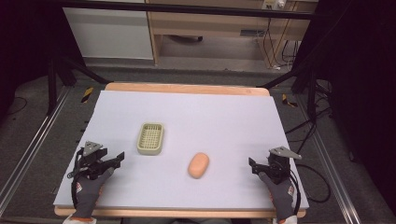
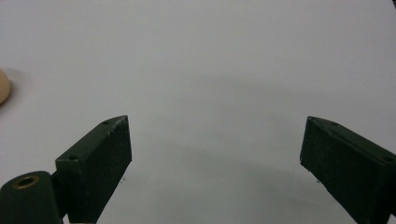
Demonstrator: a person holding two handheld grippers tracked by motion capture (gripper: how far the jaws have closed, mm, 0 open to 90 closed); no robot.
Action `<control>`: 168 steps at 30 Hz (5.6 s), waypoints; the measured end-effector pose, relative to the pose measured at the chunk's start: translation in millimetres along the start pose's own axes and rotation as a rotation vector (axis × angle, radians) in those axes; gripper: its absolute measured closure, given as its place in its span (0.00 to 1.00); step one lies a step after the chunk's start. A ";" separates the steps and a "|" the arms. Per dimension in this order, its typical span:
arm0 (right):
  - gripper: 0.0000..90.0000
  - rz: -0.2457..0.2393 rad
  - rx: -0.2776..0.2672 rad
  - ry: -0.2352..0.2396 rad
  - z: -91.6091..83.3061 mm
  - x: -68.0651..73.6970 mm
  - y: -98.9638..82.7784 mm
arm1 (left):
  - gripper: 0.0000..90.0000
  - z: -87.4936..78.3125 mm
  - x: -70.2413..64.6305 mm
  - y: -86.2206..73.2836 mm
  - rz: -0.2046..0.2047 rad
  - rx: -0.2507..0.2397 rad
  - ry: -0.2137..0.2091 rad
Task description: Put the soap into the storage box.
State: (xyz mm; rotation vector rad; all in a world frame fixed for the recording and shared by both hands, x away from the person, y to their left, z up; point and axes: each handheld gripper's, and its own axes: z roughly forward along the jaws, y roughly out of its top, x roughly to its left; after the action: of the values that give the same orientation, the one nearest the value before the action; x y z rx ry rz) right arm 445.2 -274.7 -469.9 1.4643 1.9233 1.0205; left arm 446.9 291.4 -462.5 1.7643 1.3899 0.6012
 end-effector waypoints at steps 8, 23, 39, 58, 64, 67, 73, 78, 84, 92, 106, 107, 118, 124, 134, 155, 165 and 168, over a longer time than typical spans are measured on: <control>0.10 0.001 0.027 -0.003 1.6 0.0 -1.7 | 0.32 -1.2 -11.8 1.7 0.019 -0.006 -0.036; 0.10 0.005 0.034 -0.019 1.4 -0.2 -2.1 | 0.32 -0.4 -37.2 3.9 0.067 0.002 -0.088; 0.10 -0.002 0.016 -0.021 -1.0 3.6 -1.0 | 0.32 3.8 -50.9 7.2 0.084 0.003 -0.107; 0.11 0.013 -0.002 -0.027 -2.8 4.1 0.7 | 0.30 9.7 -70.8 17.2 0.097 0.004 -0.151; 0.12 0.003 -0.002 -0.033 -3.0 5.1 0.8 | 0.30 11.7 -79.0 25.3 0.103 -0.002 -0.171; 0.12 0.009 -0.010 -0.035 -4.4 5.2 1.3 | 0.30 11.7 -83.6 32.4 0.111 -0.013 -0.179; 0.12 0.009 -0.004 -0.033 -3.4 4.9 0.9 | 0.29 12.8 -89.1 41.0 0.107 -0.033 -0.187; 0.12 0.007 0.001 -0.031 -3.0 5.6 0.6 | 0.29 14.0 -95.8 44.8 0.120 -0.034 -0.194; 0.12 0.007 0.004 -0.031 -2.6 5.7 0.4 | 0.29 18.8 -103.0 49.3 0.120 -0.032 -0.205; 0.12 0.007 0.003 -0.025 -2.2 5.8 0.3 | 0.29 25.1 -117.2 54.1 0.134 -0.033 -0.227; 0.12 0.001 0.006 -0.026 -1.7 6.0 0.4 | 0.29 39.6 -145.3 61.2 0.159 -0.025 -0.259; 0.12 0.000 0.006 -0.026 -1.7 6.1 0.3 | 0.29 40.0 -146.8 61.8 0.158 -0.025 -0.261; 0.12 0.006 0.001 -0.029 -2.3 5.9 0.9 | 0.28 48.4 -163.3 62.1 0.184 -0.014 -0.273; 0.12 0.004 0.003 -0.028 -1.7 6.1 0.9 | 0.28 52.4 -172.7 61.1 0.198 -0.005 -0.282; 0.12 0.001 0.006 -0.030 -1.3 7.6 1.2 | 0.28 58.5 -186.1 55.5 0.230 0.019 -0.288; 0.12 -0.003 0.008 -0.030 -1.0 7.8 1.2 | 0.27 69.7 -208.9 47.6 0.255 0.054 -0.315; 0.12 -0.002 0.007 -0.033 -1.1 7.7 1.2 | 0.27 75.4 -219.8 43.2 0.261 0.069 -0.334; 0.12 -0.001 0.007 -0.033 -1.1 7.8 1.3 | 0.27 76.9 -221.9 42.1 0.265 0.072 -0.334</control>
State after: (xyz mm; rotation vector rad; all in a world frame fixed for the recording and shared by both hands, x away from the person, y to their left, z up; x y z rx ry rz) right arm 442.8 -267.3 -467.9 1.4752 1.9062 0.9843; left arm 466.8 53.9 -448.9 2.0175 0.9689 0.3728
